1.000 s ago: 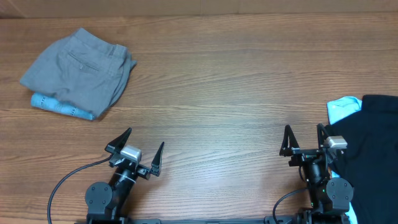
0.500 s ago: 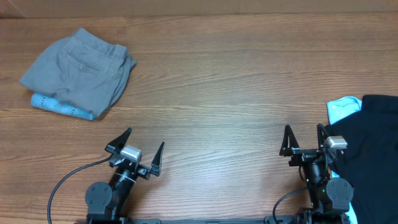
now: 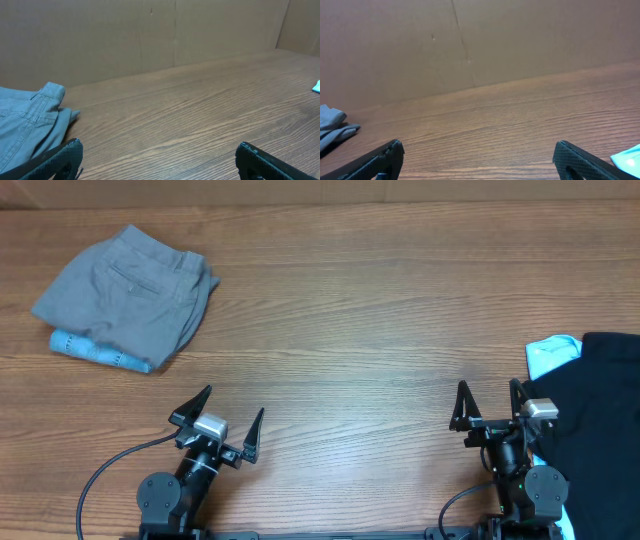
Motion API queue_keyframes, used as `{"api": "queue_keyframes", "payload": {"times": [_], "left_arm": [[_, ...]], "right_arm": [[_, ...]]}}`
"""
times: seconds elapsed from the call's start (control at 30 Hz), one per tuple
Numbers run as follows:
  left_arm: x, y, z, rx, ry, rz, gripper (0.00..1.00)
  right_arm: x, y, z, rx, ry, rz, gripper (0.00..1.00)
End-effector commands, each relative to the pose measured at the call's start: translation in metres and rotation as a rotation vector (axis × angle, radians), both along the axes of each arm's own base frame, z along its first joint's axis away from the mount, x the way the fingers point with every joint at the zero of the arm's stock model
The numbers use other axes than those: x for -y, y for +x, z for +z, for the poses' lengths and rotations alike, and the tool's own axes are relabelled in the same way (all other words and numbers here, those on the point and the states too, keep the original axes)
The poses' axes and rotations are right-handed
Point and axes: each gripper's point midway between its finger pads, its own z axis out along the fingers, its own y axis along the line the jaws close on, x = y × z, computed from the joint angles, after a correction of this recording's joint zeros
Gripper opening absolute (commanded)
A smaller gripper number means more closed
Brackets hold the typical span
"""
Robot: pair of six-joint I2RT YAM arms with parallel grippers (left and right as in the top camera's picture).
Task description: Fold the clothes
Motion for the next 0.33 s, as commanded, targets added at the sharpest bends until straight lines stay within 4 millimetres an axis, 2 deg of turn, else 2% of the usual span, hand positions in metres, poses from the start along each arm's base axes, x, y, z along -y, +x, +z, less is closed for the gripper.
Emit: {"api": "queue_keyframes", "payload": {"times": [0.0,0.3], "left_arm": [[-0.0016,0.0005,0.0005,0.005,-0.006,0.011,1.00],[-0.0016,0.0005,0.0005,0.005,-0.006,0.011,1.00]], "right_arm": [[0.0007,-0.0001,-0.0009,0.008,-0.004,-0.001,1.00],[0.0007,-0.0001,-0.0009,0.008,-0.004,-0.001,1.00]]}}
